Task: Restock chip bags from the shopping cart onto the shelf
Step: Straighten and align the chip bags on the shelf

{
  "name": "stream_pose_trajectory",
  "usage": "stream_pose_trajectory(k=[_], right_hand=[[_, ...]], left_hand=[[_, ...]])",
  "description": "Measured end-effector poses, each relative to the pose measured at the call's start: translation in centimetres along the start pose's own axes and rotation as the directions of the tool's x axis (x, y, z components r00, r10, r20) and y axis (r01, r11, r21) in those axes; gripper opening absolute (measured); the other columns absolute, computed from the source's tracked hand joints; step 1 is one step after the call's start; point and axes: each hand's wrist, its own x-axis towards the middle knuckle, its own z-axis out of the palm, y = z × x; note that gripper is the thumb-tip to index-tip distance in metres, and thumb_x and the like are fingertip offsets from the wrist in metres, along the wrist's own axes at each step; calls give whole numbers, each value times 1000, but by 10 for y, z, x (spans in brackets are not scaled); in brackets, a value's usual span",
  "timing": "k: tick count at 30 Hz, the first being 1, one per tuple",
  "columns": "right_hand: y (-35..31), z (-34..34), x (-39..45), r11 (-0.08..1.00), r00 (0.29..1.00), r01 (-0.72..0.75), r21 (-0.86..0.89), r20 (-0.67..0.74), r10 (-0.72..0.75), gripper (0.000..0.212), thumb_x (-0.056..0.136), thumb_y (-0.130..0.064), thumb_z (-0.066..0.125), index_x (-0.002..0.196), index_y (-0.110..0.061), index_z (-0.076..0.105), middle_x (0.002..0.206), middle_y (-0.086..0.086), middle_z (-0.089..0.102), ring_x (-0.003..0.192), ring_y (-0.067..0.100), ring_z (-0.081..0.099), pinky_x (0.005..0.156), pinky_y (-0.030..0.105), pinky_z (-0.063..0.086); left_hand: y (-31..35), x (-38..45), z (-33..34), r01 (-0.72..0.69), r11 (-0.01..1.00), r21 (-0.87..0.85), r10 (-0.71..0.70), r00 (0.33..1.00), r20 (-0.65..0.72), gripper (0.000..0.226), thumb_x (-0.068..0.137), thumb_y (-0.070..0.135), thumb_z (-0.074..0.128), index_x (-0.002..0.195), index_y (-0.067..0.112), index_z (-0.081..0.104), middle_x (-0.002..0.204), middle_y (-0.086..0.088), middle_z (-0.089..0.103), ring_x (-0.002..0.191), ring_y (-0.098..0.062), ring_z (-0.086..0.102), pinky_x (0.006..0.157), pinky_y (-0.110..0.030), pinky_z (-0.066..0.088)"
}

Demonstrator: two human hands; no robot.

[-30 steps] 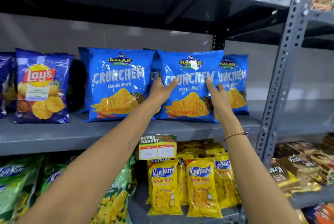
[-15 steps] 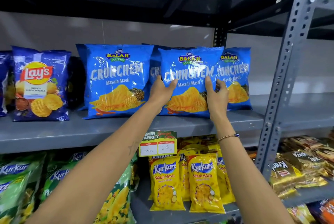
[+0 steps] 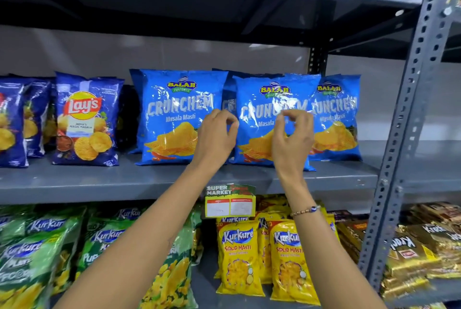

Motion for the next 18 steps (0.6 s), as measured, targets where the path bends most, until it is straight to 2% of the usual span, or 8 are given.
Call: stream_pose_trajectory(k=[3,5,7,10,12,14,16,18], right_hand=[[-32,30,-25,987,976,-64,148,218,31,5,89,-16,57,89,-13,62,85,0,62,78,13,56,72,16,43],[-54,52,-44,942,908,-241,232,396,135,3,88,-15,60,86,-17,62,80,-1,65,74,9,59,69,15,46],[-75,75,-62,861,826,-412,299,521,214,11,87,-10,62,80,-19,61,75,-1,65,68,4,59,68,15,48],[-97,106,-83,762,687,-578,292,677,262,20,88,-5,59,75,-20,58,74,9,64,62,7,61,65,23,53],[-108,127,-94,782,601,-588,207,758,251,16,88,-7,60,76,-18,59,71,6,62,63,14,58,60,24,52],[-119,150,-105,844,544,-525,108,806,236,3,86,-11,63,84,-13,62,72,2,61,70,19,57,66,32,53],[-131,175,-116,884,516,-467,18,817,256,19,84,-17,67,101,-10,63,85,2,61,83,19,58,80,39,53],[-140,196,-124,912,521,-404,-69,802,292,43,81,-26,70,118,-8,57,97,1,57,94,21,59,83,34,48]], left_hand=[[-17,-5,-36,73,995,-71,-76,996,-50,15,90,21,56,88,11,67,91,-2,69,74,-12,56,66,-12,41],[-34,-10,-66,123,986,-115,-132,989,-70,13,87,20,59,85,12,69,86,0,69,72,-12,58,64,-11,38],[-56,-17,-100,161,979,-127,-168,985,-46,11,86,22,61,85,14,69,85,4,68,72,-10,60,66,-10,41],[-95,-30,-152,239,962,-133,-237,971,29,7,87,24,63,85,20,68,86,4,67,75,-11,63,73,-23,49],[-123,-37,-185,297,948,-112,-295,955,34,6,87,22,64,89,20,68,90,3,67,81,-14,62,79,-33,53],[-150,-43,-213,351,934,-63,-353,935,-23,13,86,21,65,99,17,67,101,1,63,89,-15,61,81,-34,52],[-177,-46,-234,422,907,-10,-420,901,-107,20,87,21,65,104,10,62,109,-5,60,97,-22,62,81,-36,51],[-201,-48,-245,491,870,39,-484,867,-113,30,87,25,65,108,7,56,119,-13,58,107,-28,59,87,-41,50]])
